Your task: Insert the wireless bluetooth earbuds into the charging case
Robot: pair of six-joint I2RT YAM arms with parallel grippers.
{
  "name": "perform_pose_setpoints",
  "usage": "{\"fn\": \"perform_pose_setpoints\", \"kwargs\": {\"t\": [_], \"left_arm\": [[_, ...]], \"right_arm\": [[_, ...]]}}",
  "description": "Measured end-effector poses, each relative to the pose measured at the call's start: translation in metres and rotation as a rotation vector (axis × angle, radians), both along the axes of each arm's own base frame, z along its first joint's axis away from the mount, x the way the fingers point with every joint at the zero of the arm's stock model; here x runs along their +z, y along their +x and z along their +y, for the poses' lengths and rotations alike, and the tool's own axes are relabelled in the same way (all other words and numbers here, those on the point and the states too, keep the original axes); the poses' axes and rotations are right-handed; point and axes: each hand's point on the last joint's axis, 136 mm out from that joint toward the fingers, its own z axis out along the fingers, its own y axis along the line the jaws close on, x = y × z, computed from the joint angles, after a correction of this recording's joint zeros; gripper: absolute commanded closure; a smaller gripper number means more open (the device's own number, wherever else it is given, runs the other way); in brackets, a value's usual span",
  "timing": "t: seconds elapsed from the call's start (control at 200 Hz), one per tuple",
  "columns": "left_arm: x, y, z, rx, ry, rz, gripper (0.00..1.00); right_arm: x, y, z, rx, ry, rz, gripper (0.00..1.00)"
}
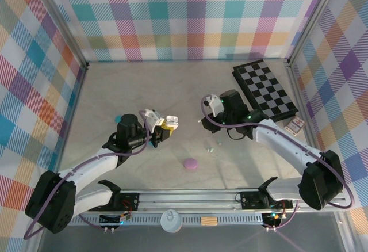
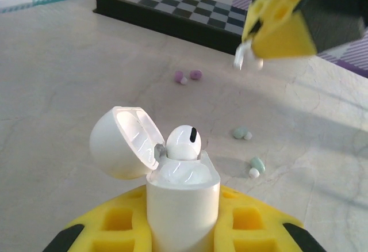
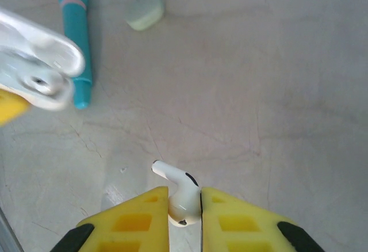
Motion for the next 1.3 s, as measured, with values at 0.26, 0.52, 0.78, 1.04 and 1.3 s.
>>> {"fn": "perform_pose_setpoints", "kwargs": {"t": [0.26,0.52,0.78,1.04,1.3], "left_arm": [[0.006,-0.008,-0.015,-0.094,-0.017,0.015,1.0],[0.01,-0.016,-0.021,-0.142,-0.037,0.035,1.0],[0.01,-0.014,-0.023,-0.141,-0.048,0.062,1.0],[0.01,-0.013,-0.023,-0.135,-0.055,0.08,1.0],[0.013,-0.012,-0.024,-0.133,-0.059,0.078,1.0]], "right_arm": [[0.033,-0.004,0.018,0.11,-0.078,-0.157,0.82],[0.03,-0.017,0.039,0.214,-0.108,-0.211,0.82],[0.024,-0.025,0.06,0.278,-0.125,-0.247,0.82],[0.03,-0.029,0.078,0.32,-0.108,-0.277,0.83],[0.028,-0.028,0.086,0.329,-0.105,-0.28,0.83]]}}
